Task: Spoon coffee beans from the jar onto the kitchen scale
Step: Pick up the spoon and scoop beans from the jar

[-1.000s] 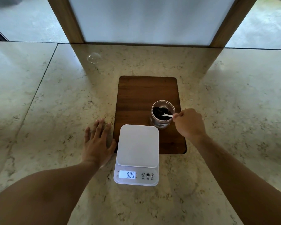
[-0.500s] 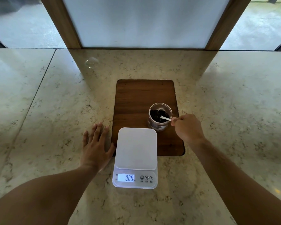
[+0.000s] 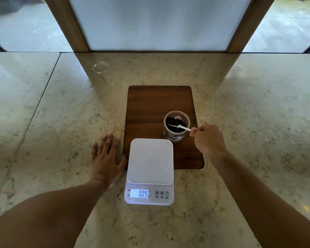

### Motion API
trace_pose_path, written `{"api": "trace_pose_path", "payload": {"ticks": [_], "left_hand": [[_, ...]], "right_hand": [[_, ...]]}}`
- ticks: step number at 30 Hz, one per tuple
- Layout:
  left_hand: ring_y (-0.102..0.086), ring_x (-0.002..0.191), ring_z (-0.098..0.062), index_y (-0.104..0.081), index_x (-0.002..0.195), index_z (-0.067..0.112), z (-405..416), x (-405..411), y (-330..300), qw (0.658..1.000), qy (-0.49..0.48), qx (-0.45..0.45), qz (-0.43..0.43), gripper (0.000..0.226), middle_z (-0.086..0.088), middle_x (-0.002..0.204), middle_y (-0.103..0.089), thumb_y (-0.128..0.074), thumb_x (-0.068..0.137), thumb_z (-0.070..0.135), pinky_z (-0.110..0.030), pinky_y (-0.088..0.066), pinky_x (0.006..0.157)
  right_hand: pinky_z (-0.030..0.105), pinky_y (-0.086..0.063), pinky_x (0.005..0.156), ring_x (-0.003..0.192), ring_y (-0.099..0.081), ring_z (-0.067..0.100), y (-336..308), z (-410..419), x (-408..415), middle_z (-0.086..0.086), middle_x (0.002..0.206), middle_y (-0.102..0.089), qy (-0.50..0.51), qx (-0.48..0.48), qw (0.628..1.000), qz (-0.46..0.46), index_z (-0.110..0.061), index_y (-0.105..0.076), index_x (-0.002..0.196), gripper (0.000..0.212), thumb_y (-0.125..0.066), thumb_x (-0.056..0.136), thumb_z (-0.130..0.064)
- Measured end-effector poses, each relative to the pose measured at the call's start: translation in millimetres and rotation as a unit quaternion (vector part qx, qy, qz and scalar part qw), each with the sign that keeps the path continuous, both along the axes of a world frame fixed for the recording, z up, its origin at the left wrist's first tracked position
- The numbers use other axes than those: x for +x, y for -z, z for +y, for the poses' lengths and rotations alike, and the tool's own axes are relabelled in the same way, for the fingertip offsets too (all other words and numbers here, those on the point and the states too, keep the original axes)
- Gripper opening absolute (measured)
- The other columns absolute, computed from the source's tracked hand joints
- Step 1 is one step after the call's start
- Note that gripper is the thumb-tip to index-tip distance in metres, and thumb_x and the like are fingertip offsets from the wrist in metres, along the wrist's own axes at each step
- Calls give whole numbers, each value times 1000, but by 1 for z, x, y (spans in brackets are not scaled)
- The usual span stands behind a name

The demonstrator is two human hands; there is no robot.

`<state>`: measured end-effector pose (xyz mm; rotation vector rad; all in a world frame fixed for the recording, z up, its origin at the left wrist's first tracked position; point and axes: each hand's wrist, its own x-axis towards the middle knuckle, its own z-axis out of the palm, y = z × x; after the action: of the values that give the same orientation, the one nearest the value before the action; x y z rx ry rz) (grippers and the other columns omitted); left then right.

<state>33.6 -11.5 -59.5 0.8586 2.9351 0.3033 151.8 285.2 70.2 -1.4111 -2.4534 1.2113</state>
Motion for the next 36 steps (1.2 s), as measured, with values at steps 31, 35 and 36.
{"api": "trace_pose_path", "payload": {"ticks": [31, 35, 36], "left_hand": [[1, 154, -20, -26, 155, 23, 1, 0, -2, 1000, 1, 0, 5, 75, -7, 167, -16, -28, 91, 61, -50, -1, 123], [1, 154, -19, -24, 155, 23, 0, 0, 1, 1000, 2, -3, 6, 75, -6, 167, -15, -28, 91, 62, -50, -2, 123], [1, 154, -19, -24, 155, 23, 0, -1, 2, 1000, 1, -3, 5, 75, -6, 167, -16, -29, 91, 62, -50, -2, 123]], "right_hand": [[29, -35, 49, 48, -46, 16, 4, 6, 21, -1, 55, -51, 28, -58, 997, 37, -20, -73, 76, 28, -57, 96, -31], [25, -33, 45, 43, -43, 11, 1, 5, 22, -4, 51, -50, 17, -56, 997, 42, -21, -74, 78, 27, -56, 96, -31], [25, -33, 44, 42, -43, 11, 0, 4, 22, -4, 51, -50, 12, -56, 997, 44, -21, -73, 79, 27, -56, 97, -31]]}}
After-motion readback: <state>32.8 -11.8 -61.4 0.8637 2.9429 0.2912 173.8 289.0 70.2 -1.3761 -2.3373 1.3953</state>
